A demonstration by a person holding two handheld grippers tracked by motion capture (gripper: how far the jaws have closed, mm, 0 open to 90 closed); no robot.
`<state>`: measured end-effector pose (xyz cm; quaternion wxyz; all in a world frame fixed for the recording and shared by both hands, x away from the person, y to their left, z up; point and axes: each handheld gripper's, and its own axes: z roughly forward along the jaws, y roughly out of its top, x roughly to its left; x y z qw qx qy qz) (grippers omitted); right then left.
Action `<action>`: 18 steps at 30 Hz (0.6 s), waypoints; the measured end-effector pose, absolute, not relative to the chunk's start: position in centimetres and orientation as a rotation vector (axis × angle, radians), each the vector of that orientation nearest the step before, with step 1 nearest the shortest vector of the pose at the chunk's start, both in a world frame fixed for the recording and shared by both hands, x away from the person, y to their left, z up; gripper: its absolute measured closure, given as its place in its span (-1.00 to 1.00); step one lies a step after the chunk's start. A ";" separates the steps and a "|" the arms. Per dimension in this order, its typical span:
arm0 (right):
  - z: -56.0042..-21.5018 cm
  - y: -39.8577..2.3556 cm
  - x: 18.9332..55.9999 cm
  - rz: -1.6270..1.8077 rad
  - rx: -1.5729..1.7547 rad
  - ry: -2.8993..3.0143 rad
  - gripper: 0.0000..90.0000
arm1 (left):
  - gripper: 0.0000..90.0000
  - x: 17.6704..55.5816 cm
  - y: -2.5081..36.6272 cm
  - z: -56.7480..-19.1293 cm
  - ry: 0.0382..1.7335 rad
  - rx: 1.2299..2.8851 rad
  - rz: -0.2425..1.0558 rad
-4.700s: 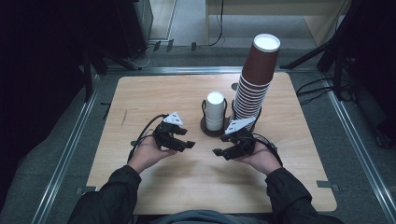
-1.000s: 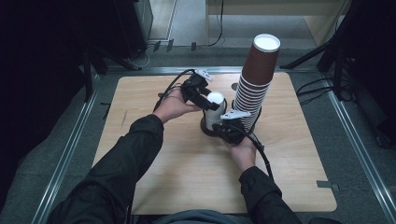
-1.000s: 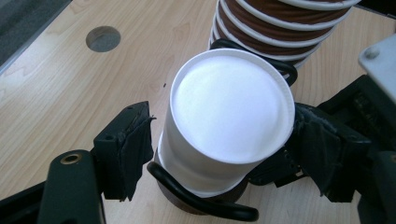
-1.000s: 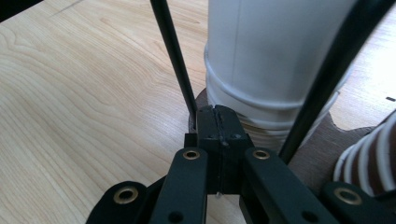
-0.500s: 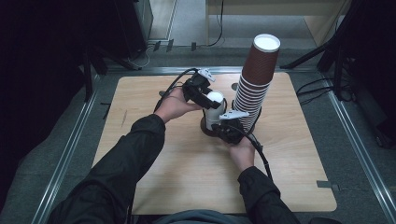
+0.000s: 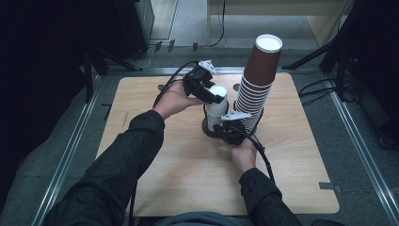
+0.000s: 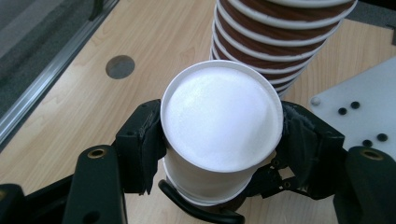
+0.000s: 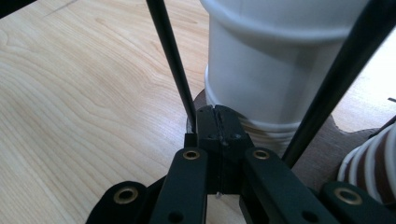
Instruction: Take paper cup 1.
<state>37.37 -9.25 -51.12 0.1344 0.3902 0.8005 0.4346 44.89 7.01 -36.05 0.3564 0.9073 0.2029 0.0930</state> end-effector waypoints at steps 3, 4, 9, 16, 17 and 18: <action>-51.1 -9.2 37.3 1.257 1.125 2.323 0.98 | -0.23 44.8 7.2 -35.4 0.528 2.333 0.244; -51.1 -9.2 37.3 1.255 1.124 2.328 0.98 | -0.23 44.7 7.3 -35.0 0.542 2.330 0.234; -51.0 -9.4 37.2 1.249 1.118 2.333 0.98 | -0.22 44.6 7.6 -34.0 0.571 2.324 0.223; -50.9 -9.6 37.2 1.244 1.116 2.351 0.97 | -0.22 44.2 8.2 -32.1 0.554 2.301 0.255; -50.8 -9.6 37.1 1.244 1.115 2.350 0.97 | -0.22 44.0 8.3 -31.6 0.554 2.296 0.262; -50.8 -9.6 37.1 1.243 1.115 2.350 0.97 | -0.22 43.8 8.4 -31.4 0.551 2.293 0.264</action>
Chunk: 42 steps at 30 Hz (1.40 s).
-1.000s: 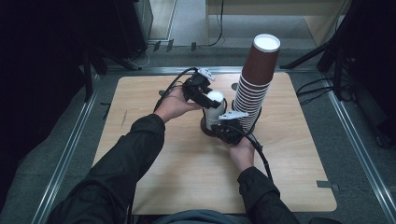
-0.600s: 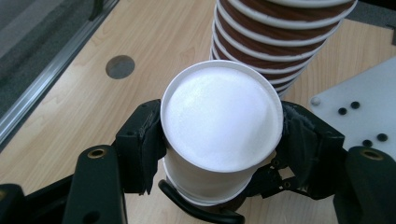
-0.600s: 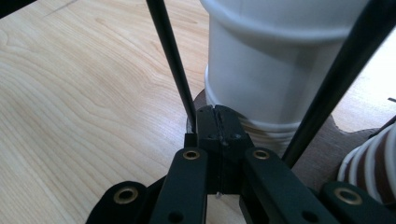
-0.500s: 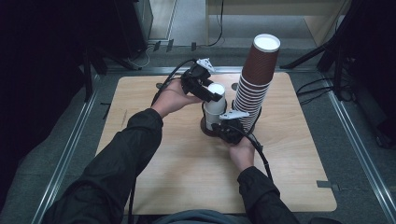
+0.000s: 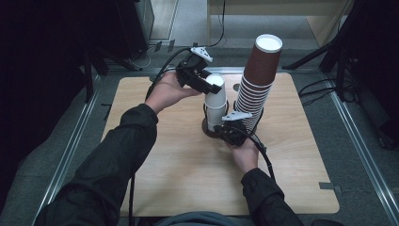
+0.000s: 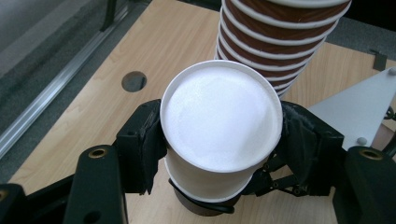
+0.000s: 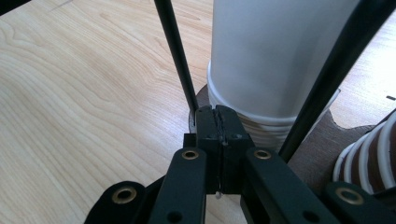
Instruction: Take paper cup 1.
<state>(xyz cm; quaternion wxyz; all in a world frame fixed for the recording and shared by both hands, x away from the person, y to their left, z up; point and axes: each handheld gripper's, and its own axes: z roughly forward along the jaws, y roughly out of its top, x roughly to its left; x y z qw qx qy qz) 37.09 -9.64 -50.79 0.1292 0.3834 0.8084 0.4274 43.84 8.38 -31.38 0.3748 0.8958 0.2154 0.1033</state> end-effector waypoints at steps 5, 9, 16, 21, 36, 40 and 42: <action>-50.6 -9.9 36.9 1.238 1.095 2.366 0.97 | -0.22 43.1 8.6 -30.5 0.545 2.289 0.266; -50.3 -10.2 36.7 1.248 1.093 2.393 0.97 | -0.22 42.5 8.8 -30.1 0.539 2.298 0.257; -48.6 -10.5 35.4 1.276 0.993 2.468 0.87 | -0.22 40.9 9.4 -29.7 0.513 2.304 0.243; -47.8 -11.4 34.7 1.305 0.937 2.522 0.73 | -0.22 39.9 9.9 -29.7 0.497 2.313 0.244; -46.3 -12.5 33.5 1.427 0.823 2.620 0.38 | -0.22 36.8 13.0 -31.8 0.525 2.272 0.213; -46.1 -12.4 33.4 1.459 0.777 2.625 0.34 | -0.22 35.9 13.8 -32.8 0.523 2.260 0.212; -46.0 -12.5 33.3 1.459 0.750 2.624 0.28 | -0.22 35.7 14.0 -33.2 0.520 2.259 0.208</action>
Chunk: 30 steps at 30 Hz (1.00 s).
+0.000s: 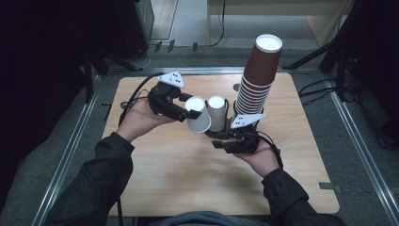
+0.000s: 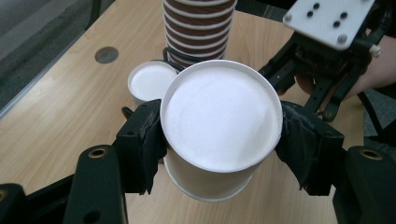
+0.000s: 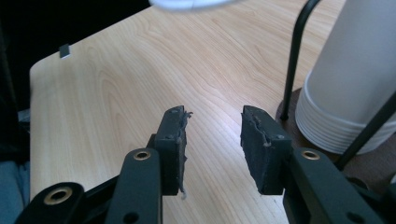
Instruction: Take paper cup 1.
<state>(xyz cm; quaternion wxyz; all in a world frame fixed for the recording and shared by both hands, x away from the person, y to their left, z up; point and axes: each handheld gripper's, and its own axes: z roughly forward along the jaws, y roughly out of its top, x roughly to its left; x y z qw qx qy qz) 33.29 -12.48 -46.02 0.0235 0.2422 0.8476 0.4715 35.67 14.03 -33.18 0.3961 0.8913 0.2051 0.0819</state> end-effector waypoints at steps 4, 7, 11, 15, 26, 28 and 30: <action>-46.0 -12.6 33.4 1.474 0.732 2.633 0.22 | -0.22 35.0 14.7 -34.6 0.529 2.264 0.178; -46.2 -12.7 33.5 1.508 0.692 2.654 0.14 | -0.22 34.6 15.2 -35.6 0.537 2.250 0.161; -46.3 -12.8 33.3 1.522 0.655 2.684 0.14 | -0.22 34.3 15.6 -36.5 0.530 2.246 0.156; -46.5 -12.8 33.3 1.515 0.663 2.706 0.14 | -0.22 34.1 15.6 -37.2 0.533 2.249 0.148; -46.9 -12.8 33.3 1.507 0.641 2.734 -0.01 | -0.22 34.1 15.3 -40.3 0.548 2.239 0.086; -46.9 -12.8 33.3 1.520 0.621 2.736 -0.07 | -0.22 34.0 15.1 -40.9 0.544 2.250 0.074; -47.0 -12.7 33.4 1.526 0.599 2.740 -0.15 | -0.22 33.9 14.9 -41.3 0.529 2.269 0.078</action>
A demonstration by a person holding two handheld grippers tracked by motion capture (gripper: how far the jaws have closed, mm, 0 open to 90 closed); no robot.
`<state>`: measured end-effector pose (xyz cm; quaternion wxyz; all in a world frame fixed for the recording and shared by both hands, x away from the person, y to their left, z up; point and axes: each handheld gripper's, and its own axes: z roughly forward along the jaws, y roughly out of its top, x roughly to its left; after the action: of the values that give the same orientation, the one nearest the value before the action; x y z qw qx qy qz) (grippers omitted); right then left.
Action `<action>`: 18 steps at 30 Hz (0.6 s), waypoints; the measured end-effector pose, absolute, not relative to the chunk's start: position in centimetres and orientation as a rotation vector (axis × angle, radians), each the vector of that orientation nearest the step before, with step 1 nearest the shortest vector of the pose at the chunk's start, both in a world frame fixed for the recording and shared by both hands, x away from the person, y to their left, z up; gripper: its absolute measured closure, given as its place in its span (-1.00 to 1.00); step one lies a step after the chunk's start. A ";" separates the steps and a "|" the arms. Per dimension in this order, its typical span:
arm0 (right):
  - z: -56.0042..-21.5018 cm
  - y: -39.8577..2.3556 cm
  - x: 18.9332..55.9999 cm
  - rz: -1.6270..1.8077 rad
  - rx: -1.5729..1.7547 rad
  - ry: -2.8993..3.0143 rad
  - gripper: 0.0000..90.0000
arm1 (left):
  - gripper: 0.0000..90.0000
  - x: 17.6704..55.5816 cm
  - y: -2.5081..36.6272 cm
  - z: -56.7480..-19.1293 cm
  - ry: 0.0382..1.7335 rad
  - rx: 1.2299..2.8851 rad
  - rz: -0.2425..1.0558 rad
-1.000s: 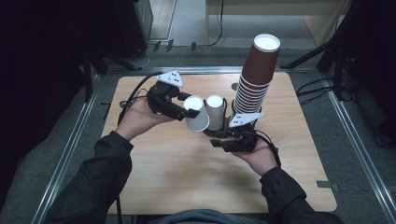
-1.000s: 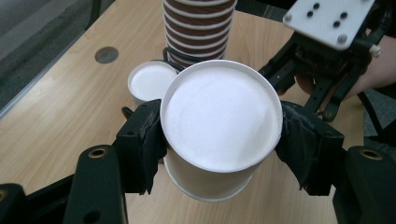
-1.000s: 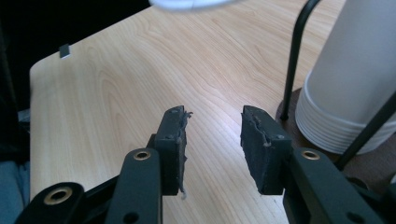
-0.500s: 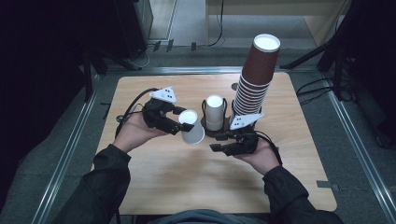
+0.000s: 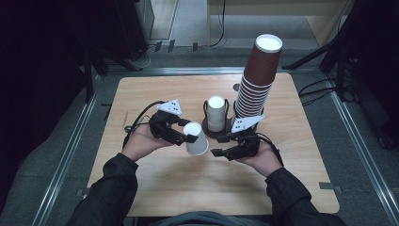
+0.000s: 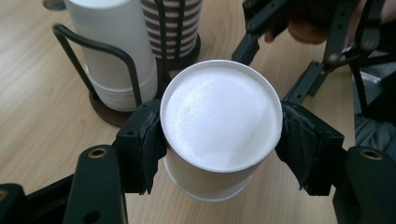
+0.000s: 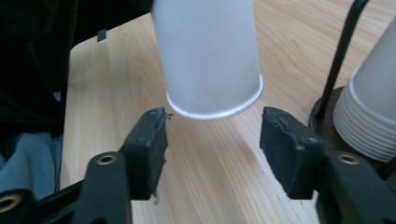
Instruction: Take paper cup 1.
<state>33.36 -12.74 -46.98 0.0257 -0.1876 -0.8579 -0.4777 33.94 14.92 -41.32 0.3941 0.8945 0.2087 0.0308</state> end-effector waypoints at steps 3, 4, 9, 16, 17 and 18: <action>-47.2 -12.6 33.5 -1.439 -0.606 -2.622 -0.23 | -0.22 33.8 14.7 -42.0 0.518 2.277 0.059; -47.2 -12.6 33.5 -1.439 -0.606 -2.622 -0.23 | -0.22 33.8 14.7 -42.0 0.518 2.277 0.059; -47.3 -12.4 33.6 -1.447 -0.569 -2.628 -0.30 | -0.22 33.6 14.8 -42.2 0.509 2.275 0.045; -47.4 -11.7 33.5 -1.443 -0.496 -2.628 -0.41 | -0.22 33.2 14.5 -42.3 0.452 2.287 0.017; -47.4 -11.6 33.5 -1.453 -0.479 -2.628 -0.43 | -0.22 33.1 14.3 -42.4 0.433 2.299 0.011; -47.4 -11.6 33.5 -1.453 -0.479 -2.628 -0.43 | -0.22 33.1 14.3 -42.4 0.433 2.299 0.011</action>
<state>33.52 -11.60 -47.42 0.0503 -0.1572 -0.8632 -0.4772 33.12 14.33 -42.36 0.3904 0.9047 0.1704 0.0045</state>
